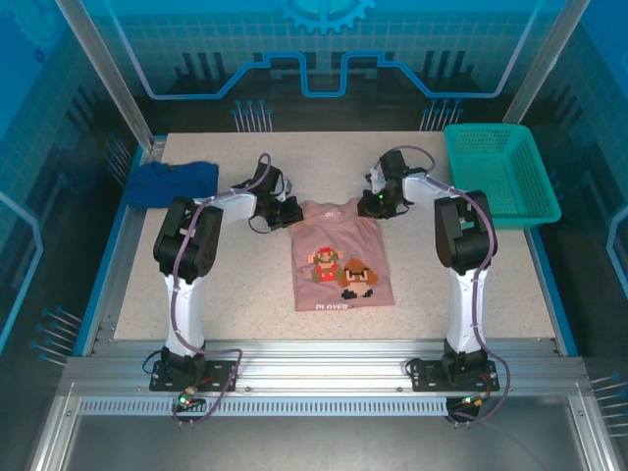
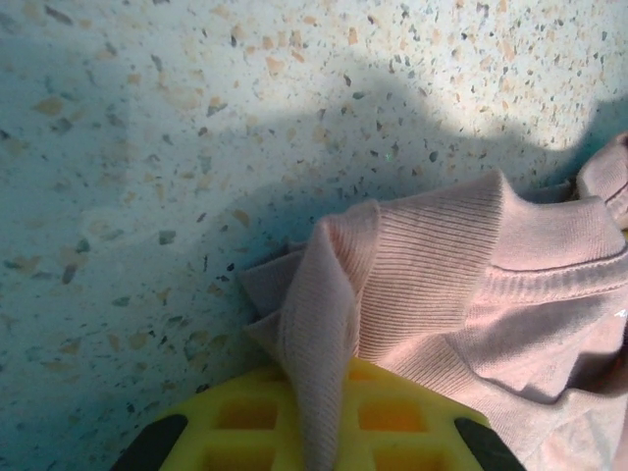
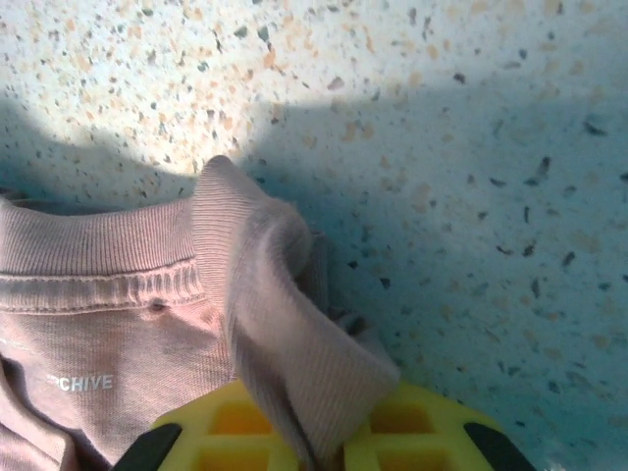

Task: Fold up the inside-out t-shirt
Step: Fold the T-shirt at the center of the table.

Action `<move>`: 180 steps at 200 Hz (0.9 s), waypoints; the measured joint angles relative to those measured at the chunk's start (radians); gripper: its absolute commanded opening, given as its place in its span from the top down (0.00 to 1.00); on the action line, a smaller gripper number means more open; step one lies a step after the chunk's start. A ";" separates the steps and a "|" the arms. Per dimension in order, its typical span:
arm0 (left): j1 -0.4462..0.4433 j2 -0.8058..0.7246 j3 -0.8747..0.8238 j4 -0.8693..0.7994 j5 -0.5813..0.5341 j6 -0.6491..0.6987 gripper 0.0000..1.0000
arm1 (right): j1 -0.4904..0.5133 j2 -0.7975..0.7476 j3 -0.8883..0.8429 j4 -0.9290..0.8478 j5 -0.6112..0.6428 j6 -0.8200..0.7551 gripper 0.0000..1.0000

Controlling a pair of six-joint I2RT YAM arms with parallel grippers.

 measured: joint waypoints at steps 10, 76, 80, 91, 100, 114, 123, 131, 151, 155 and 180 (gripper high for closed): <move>0.006 0.000 -0.009 0.015 0.011 -0.004 1.00 | -0.002 -0.003 -0.012 0.022 -0.008 0.002 0.96; 0.042 0.009 -0.026 0.113 0.080 -0.035 1.00 | -0.054 -0.092 -0.137 0.195 -0.040 0.051 1.00; 0.043 0.013 -0.018 0.117 0.080 -0.034 1.00 | -0.055 -0.094 -0.137 0.209 -0.043 0.058 1.00; 0.047 0.025 0.011 0.120 0.080 -0.033 1.00 | -0.054 -0.100 -0.135 0.243 -0.047 0.068 1.00; 0.052 0.034 0.040 0.118 0.080 -0.033 1.00 | -0.054 -0.101 -0.122 0.256 -0.047 0.072 1.00; 0.062 0.042 0.102 0.111 0.080 -0.027 1.00 | -0.055 -0.101 -0.085 0.266 -0.048 0.076 1.00; 0.071 0.044 0.148 0.105 0.080 -0.023 1.00 | -0.055 -0.101 -0.047 0.268 -0.048 0.075 1.00; 0.082 0.044 0.197 0.097 0.080 -0.019 1.00 | -0.055 -0.101 -0.003 0.268 -0.048 0.075 1.00; 0.108 0.044 0.339 0.075 0.078 -0.002 1.00 | -0.055 -0.101 0.140 0.259 -0.047 0.073 1.00; 0.114 0.044 0.371 0.069 0.077 0.003 1.00 | -0.055 -0.101 0.175 0.258 -0.047 0.071 1.00; 0.142 0.039 0.542 0.052 0.073 0.029 1.00 | -0.055 -0.101 0.370 0.256 -0.050 0.055 1.00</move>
